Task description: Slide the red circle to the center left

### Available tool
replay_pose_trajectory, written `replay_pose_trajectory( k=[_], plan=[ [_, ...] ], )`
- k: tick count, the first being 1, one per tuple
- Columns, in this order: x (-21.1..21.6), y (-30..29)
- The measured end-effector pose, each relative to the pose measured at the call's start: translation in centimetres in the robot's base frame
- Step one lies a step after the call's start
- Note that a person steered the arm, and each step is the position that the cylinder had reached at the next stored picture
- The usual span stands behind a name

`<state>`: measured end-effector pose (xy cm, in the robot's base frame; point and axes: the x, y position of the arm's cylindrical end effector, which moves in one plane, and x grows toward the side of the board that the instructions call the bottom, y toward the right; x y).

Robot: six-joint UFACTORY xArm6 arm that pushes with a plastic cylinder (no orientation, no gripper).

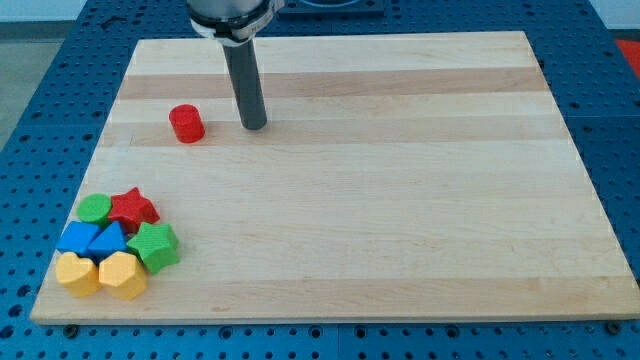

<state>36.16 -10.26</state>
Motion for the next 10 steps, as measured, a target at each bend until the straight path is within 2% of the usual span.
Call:
replay_pose_trajectory(
  k=[2,10],
  plan=[
    [-0.1,-4.4],
    [1.9,-11.8]
  ],
)
